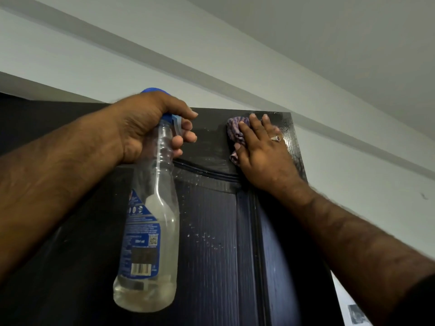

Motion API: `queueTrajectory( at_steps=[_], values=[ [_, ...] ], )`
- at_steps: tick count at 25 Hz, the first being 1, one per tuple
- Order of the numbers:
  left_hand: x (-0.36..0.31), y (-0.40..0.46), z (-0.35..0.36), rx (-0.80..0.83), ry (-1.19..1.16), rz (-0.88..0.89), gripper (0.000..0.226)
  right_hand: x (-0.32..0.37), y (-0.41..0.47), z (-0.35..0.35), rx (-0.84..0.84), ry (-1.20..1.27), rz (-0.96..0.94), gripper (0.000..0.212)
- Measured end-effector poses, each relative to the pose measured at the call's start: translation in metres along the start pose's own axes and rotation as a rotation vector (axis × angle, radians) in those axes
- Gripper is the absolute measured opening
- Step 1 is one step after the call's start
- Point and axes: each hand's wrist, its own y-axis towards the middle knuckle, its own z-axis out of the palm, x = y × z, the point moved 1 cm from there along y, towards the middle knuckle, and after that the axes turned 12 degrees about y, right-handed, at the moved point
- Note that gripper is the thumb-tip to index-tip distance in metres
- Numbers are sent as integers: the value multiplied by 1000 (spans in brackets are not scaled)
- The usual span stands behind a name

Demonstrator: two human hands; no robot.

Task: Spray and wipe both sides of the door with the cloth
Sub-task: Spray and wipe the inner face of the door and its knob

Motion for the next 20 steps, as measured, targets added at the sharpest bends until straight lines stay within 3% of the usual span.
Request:
queueTrajectory(
  at_steps=[4,20],
  values=[
    [-6,8,9,-24,40,13,17,-7,1,7,18,-18,-7,85],
    [2,-14,18,-29,25,30,17,6,-7,15,44,-26,86,65]
  ],
)
